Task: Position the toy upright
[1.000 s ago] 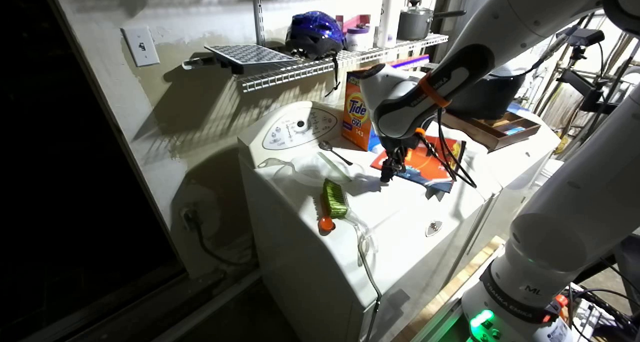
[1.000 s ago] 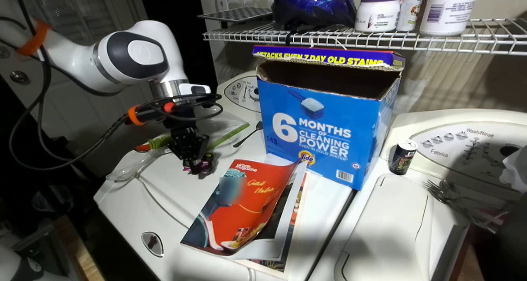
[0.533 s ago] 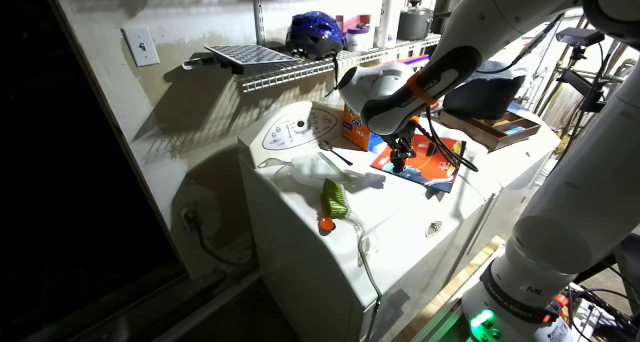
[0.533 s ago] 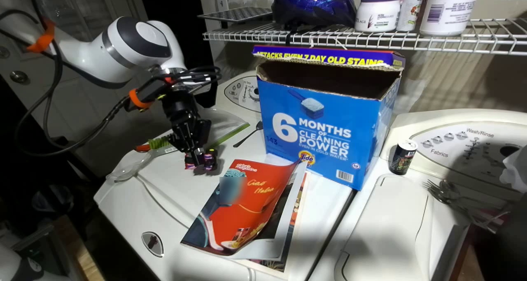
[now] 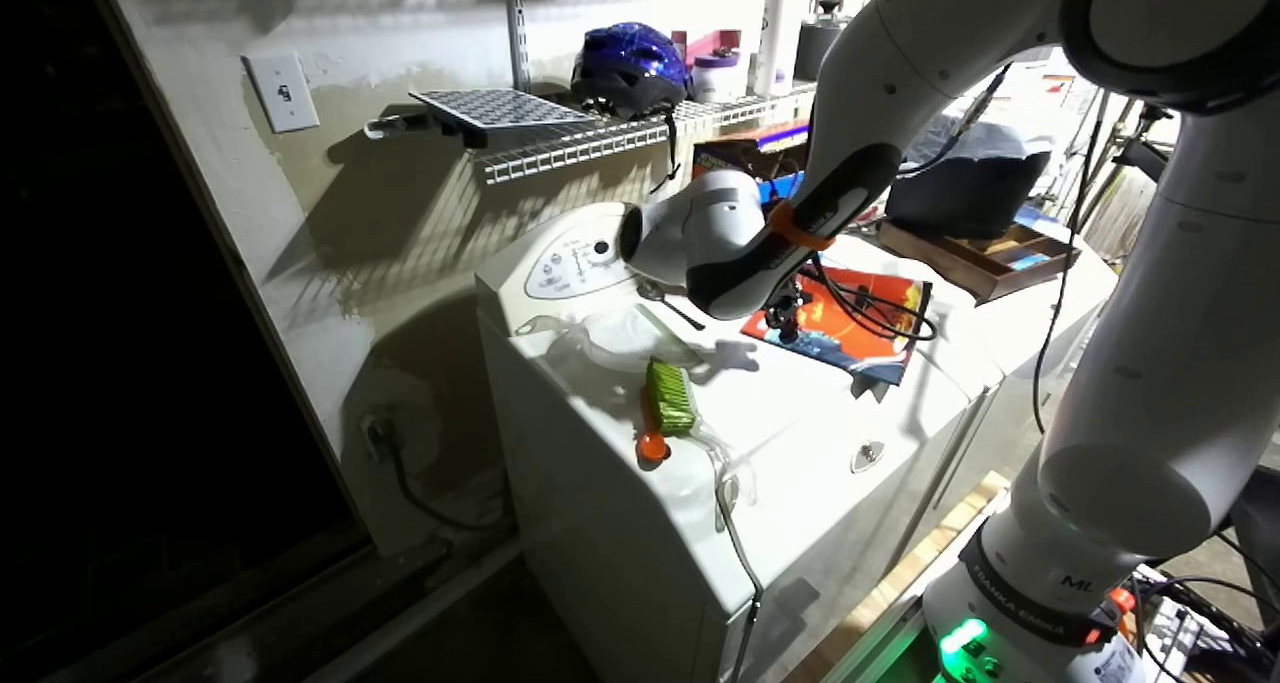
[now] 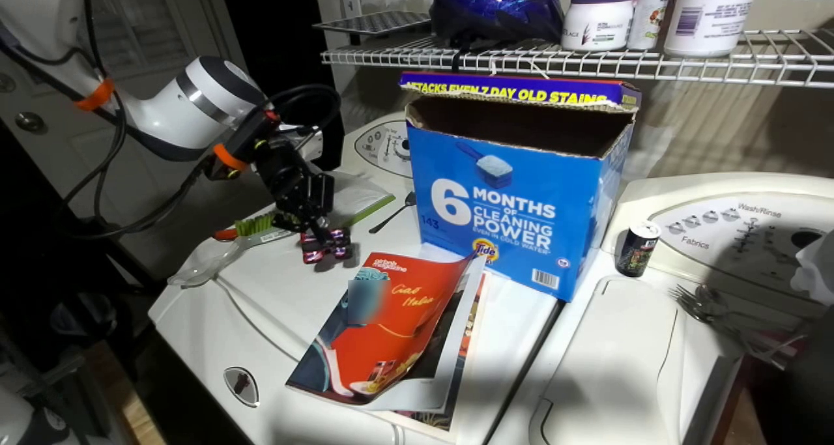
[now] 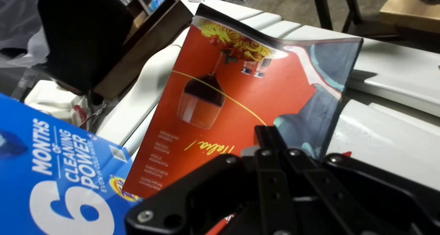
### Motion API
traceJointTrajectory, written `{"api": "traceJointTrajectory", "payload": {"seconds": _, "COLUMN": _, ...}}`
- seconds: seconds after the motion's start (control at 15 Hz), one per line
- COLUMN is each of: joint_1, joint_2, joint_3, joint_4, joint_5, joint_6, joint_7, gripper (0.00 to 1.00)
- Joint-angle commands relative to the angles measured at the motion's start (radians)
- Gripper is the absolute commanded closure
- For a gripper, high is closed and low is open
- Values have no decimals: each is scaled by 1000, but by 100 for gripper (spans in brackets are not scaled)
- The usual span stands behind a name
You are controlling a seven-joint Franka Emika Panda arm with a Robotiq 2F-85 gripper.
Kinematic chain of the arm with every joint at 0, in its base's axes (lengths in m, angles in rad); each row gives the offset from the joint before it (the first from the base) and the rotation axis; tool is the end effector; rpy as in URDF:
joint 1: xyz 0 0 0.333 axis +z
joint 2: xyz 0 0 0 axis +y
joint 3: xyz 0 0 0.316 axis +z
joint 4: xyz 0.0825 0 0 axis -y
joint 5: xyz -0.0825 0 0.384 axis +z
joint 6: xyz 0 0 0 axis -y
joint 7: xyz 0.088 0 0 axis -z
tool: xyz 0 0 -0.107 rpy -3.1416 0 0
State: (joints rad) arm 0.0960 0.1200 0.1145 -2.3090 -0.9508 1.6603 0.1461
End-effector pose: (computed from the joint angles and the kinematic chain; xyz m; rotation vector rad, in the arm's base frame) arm 0.4601 0.0164 0.2884 2.0238 0.5853 -0.6301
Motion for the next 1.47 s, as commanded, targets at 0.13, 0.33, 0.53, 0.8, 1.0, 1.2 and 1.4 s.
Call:
{"api": "traceJointTrajectory", "payload": {"seconds": 0.13, "joint_1": 76, "joint_2": 128, "joint_3": 36, "joint_4": 35, "joint_5": -185, "joint_6": -110, "joint_7": -3, "gripper": 100}}
{"api": "traceJointTrajectory", "payload": {"seconds": 0.33, "joint_1": 99, "joint_2": 162, "joint_3": 51, "joint_4": 28, "joint_5": -234, "joint_6": -138, "joint_7": -7, "gripper": 100}}
{"api": "traceJointTrajectory", "payload": {"seconds": 0.53, "joint_1": 114, "joint_2": 187, "joint_3": 65, "joint_4": 17, "joint_5": -257, "joint_6": -158, "joint_7": -17, "gripper": 100}}
{"api": "traceJointTrajectory", "payload": {"seconds": 0.8, "joint_1": 128, "joint_2": 224, "joint_3": 79, "joint_4": 12, "joint_5": -280, "joint_6": -180, "joint_7": -8, "gripper": 100}}
{"api": "traceJointTrajectory", "payload": {"seconds": 1.0, "joint_1": 130, "joint_2": 247, "joint_3": 84, "joint_4": 16, "joint_5": -287, "joint_6": -176, "joint_7": -1, "gripper": 100}}
{"api": "traceJointTrajectory", "payload": {"seconds": 1.2, "joint_1": 132, "joint_2": 262, "joint_3": 86, "joint_4": 15, "joint_5": -283, "joint_6": -177, "joint_7": -3, "gripper": 97}}
{"api": "traceJointTrajectory", "payload": {"seconds": 1.4, "joint_1": 128, "joint_2": 264, "joint_3": 87, "joint_4": 19, "joint_5": -268, "joint_6": -178, "joint_7": -14, "gripper": 67}}
